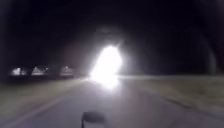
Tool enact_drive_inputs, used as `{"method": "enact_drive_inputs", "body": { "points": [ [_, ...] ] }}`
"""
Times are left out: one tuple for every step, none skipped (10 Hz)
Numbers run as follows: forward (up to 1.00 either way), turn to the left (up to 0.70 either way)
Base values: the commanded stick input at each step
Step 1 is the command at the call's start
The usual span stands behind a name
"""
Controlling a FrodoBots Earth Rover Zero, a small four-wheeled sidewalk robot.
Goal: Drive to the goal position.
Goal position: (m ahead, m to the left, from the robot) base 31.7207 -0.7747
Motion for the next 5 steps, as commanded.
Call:
{"method": "enact_drive_inputs", "body": {
  "points": [
    [1.0,0.15],
    [1.0,0.05],
    [1.0,0.03],
    [1.0,0.03],
    [1.0,0.04]
  ]
}}
